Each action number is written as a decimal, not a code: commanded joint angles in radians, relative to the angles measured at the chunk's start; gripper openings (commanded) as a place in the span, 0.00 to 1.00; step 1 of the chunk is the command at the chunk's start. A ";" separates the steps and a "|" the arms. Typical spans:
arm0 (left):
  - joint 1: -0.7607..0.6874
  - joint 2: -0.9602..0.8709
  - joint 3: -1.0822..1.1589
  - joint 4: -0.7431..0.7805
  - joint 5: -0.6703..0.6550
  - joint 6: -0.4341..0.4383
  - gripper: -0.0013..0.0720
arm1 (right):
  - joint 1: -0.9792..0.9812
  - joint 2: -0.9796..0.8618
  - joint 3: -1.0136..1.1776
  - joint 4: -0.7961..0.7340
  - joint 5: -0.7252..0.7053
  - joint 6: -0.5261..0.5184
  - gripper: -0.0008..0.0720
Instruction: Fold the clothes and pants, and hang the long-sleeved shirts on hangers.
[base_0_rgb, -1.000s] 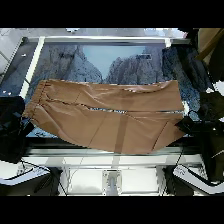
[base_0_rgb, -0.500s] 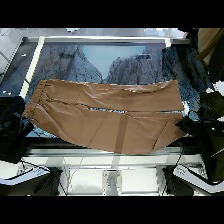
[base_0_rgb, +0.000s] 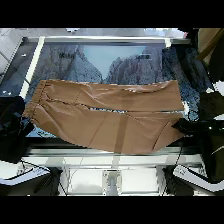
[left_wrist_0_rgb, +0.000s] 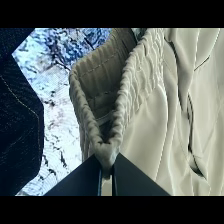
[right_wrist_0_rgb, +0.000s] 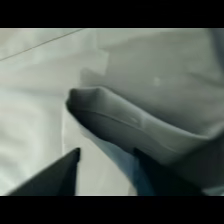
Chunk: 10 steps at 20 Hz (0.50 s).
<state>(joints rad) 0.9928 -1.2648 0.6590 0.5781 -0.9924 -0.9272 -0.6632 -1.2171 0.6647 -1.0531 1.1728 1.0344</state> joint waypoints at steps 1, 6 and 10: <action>0.000 0.000 0.000 0.000 0.000 0.000 0.04 | 0.042 -0.013 0.005 0.005 -0.011 -0.007 0.18; 0.007 0.001 0.032 -0.003 -0.048 0.000 0.04 | 0.039 0.039 0.120 -0.037 0.186 0.004 0.03; 0.024 0.001 0.175 0.095 -0.209 -0.053 0.04 | -0.010 0.179 0.267 -0.105 0.342 0.029 0.03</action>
<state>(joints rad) 1.0088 -1.2652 0.7540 0.6006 -1.0996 -0.9401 -0.6453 -1.1149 0.8448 -1.1160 1.3945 1.0443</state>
